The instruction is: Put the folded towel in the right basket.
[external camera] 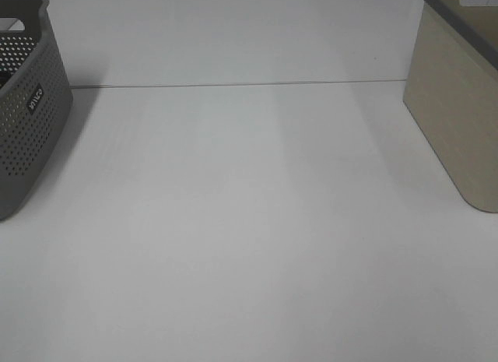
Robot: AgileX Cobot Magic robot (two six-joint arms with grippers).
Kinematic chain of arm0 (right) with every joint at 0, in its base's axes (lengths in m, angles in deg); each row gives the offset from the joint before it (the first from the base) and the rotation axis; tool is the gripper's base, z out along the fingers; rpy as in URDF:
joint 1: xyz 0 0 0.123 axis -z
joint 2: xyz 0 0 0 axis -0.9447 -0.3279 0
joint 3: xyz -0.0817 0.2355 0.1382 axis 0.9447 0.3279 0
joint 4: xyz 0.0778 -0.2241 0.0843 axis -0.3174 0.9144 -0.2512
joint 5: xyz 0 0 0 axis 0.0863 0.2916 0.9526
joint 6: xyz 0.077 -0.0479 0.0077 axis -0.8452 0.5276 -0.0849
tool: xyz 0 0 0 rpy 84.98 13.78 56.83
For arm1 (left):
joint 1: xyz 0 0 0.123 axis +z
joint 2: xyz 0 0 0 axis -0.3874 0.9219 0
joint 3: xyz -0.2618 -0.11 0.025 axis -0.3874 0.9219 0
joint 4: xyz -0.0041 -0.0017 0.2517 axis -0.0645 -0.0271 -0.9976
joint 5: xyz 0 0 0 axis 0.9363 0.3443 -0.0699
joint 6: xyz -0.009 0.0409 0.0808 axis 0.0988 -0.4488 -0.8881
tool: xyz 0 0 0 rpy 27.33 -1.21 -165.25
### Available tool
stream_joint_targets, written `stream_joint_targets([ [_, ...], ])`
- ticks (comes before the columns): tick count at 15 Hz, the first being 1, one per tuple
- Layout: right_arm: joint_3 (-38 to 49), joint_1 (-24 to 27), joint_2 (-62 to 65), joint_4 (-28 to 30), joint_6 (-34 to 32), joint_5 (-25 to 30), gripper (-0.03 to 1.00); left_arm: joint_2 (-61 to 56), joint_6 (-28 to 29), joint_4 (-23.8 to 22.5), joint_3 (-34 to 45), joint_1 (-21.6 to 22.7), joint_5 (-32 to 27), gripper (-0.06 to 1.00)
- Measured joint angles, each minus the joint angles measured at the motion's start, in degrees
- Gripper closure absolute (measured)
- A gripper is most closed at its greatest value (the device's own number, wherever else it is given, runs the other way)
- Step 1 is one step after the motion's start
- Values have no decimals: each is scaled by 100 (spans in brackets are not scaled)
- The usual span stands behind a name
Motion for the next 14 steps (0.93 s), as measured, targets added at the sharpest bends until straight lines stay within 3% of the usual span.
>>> stream_joint_targets([
  [14,17,0,292,57,40,-17,30,0,0,0,0,0,0,-2],
])
